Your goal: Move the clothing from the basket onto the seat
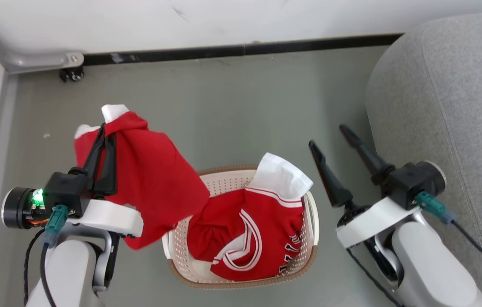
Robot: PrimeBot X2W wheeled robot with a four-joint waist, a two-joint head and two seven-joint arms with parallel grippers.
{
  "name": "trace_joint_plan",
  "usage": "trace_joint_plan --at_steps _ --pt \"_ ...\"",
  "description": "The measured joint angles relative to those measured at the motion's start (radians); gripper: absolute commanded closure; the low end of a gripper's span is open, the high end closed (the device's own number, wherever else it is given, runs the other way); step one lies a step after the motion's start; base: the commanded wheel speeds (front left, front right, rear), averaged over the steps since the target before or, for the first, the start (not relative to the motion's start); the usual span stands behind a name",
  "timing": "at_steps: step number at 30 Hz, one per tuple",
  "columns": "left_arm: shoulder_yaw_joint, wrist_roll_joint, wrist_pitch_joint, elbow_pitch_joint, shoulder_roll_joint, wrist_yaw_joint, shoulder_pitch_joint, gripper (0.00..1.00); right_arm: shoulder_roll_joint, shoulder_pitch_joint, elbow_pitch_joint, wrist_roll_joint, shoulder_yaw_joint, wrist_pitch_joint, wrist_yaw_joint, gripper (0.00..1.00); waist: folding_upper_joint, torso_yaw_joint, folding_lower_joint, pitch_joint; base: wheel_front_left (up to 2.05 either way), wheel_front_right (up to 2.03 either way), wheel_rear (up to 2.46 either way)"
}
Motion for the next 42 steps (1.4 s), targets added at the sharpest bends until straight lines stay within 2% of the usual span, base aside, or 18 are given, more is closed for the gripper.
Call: trace_joint_plan --at_steps 9,21,27,33,38,42 --pt "-0.016 -0.014 0.007 -0.052 0.041 -0.044 0.033 1.0 -0.046 0.028 -0.007 0.046 0.097 0.029 0.0 0.0 0.0 0.027 0.0 -0.086 0.0 0.0 0.0" --pt "-0.091 -0.023 0.105 -0.134 0.072 -0.146 0.058 1.0 -0.105 0.064 -0.053 0.136 0.224 0.087 0.0 0.0 0.0 0.055 0.0 -0.186 0.0 0.0 0.0" --pt "-0.116 -0.027 0.156 -0.157 0.086 -0.182 0.072 1.0 -0.147 0.065 -0.079 0.179 0.288 0.128 0.0 0.0 0.0 0.064 0.0 -0.222 0.0 0.0 0.0" --pt "-0.144 -0.05 0.193 -0.189 0.093 -0.2 0.072 1.0 -0.207 0.065 -0.115 0.216 0.381 0.172 0.0 0.0 0.0 0.068 0.0 -0.248 0.0 0.0 0.0" --pt "-0.164 -0.06 0.223 -0.23 0.095 -0.208 0.072 1.0 -0.229 0.063 -0.158 0.256 0.463 0.206 0.0 0.0 0.0 0.066 0.0 -0.26 0.0 0.0 0.0" --pt "-0.182 -0.061 0.241 -0.258 0.097 -0.217 0.07 1.0 -0.242 0.057 -0.173 0.278 0.489 0.208 0.0 0.0 0.0 0.064 0.0 -0.258 0.0 0.0 0.0"
